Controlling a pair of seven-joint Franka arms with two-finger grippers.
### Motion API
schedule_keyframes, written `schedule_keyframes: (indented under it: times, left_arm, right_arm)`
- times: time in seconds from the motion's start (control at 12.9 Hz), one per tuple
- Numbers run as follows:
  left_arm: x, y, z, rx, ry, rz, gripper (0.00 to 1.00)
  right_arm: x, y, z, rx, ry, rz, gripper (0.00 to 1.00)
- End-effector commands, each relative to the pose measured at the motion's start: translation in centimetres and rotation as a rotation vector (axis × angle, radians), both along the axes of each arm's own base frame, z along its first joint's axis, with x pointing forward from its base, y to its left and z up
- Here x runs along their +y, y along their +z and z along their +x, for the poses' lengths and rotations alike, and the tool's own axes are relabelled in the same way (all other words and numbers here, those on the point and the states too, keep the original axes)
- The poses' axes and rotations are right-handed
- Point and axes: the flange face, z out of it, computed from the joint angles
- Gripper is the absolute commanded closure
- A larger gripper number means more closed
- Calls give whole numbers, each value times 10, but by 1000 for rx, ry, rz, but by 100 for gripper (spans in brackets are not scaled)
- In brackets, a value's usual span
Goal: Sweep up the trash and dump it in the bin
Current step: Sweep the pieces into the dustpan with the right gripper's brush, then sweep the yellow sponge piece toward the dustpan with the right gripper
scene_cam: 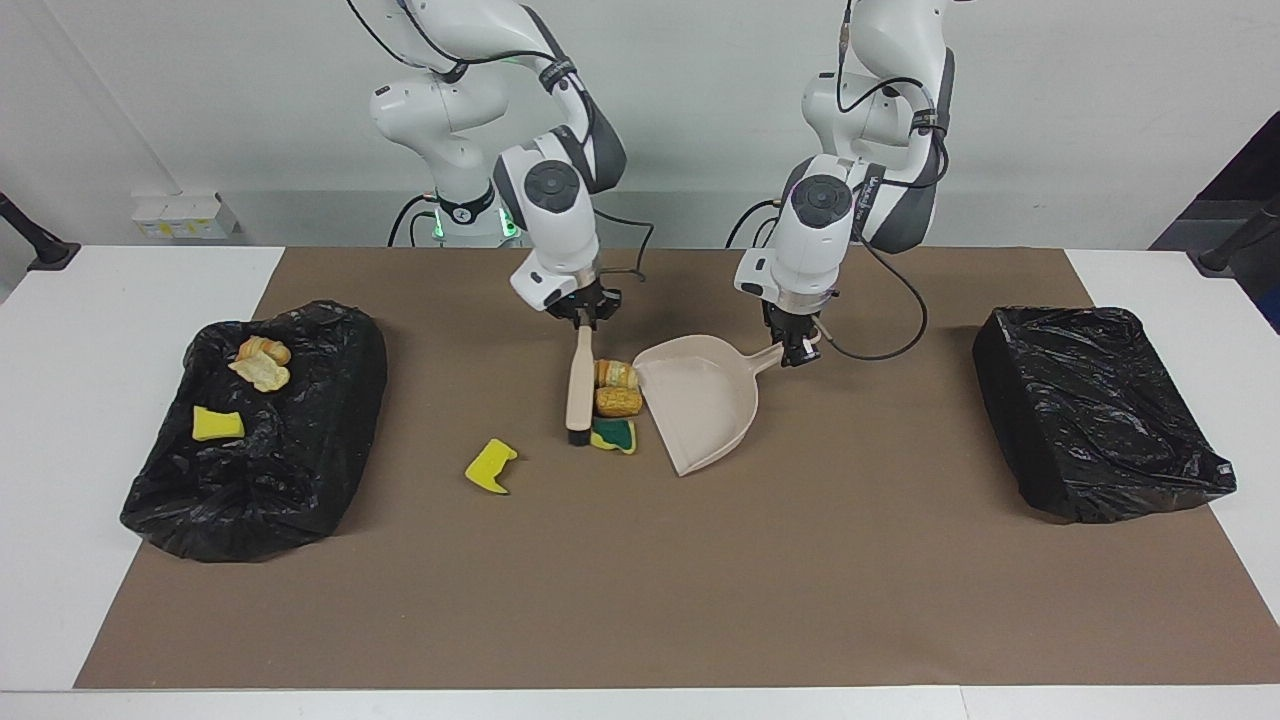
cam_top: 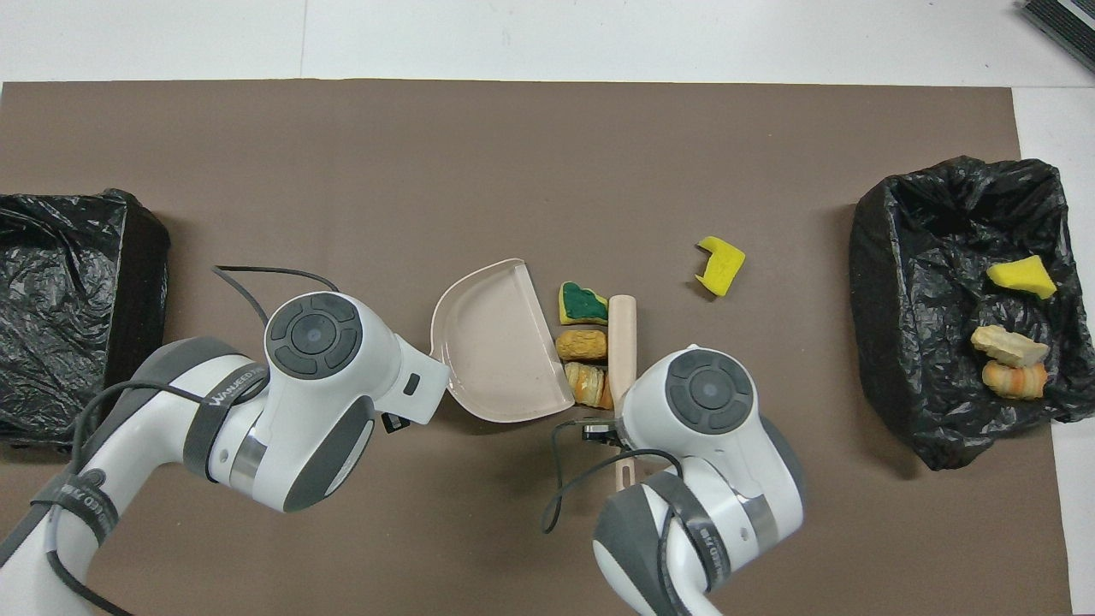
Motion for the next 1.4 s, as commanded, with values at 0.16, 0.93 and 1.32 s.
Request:
schedule_keyframes:
  times: [0.16, 0.93, 1.32]
  left_arm:
    - [-2, 2, -6, -23, 42, -28, 100]
    - [0, 2, -4, -25, 96, -47, 100]
    - [-10, 3, -1, -61, 134, -102, 100]
  right_arm:
    - [84, 16, 27, 4, 20, 136, 100]
    - [-80, 61, 91, 5, 39, -99, 100]
    - [-194, 33, 137, 34, 367, -316, 100]
